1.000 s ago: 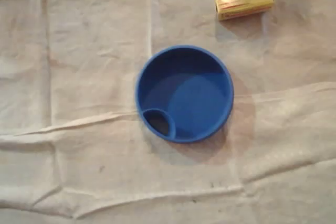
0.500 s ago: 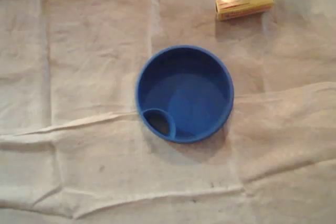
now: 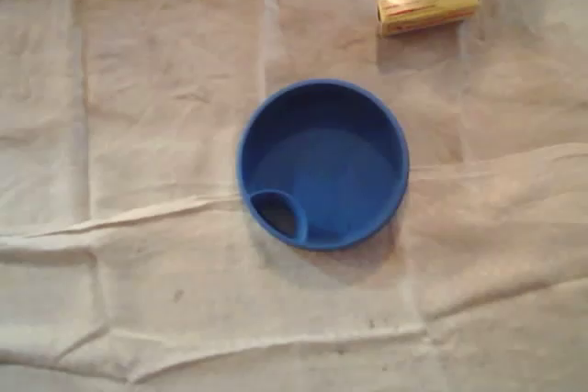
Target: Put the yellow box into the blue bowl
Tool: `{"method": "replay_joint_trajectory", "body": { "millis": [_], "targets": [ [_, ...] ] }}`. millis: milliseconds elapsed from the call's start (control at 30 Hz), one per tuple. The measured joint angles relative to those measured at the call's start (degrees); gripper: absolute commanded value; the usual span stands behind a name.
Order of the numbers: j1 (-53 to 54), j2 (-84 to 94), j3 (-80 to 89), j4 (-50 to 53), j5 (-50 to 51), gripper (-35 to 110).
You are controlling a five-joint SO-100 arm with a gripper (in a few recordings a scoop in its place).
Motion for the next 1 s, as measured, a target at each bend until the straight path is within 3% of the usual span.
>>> {"method": "replay_joint_trajectory", "body": {
  "millis": [600, 1000],
  "targets": [
    [0.0, -0.44, 0.0, 0.0, 0.0, 0],
    [-0.09, -19.95, 0.09, 0.09, 0.0, 0]
  ]
}}
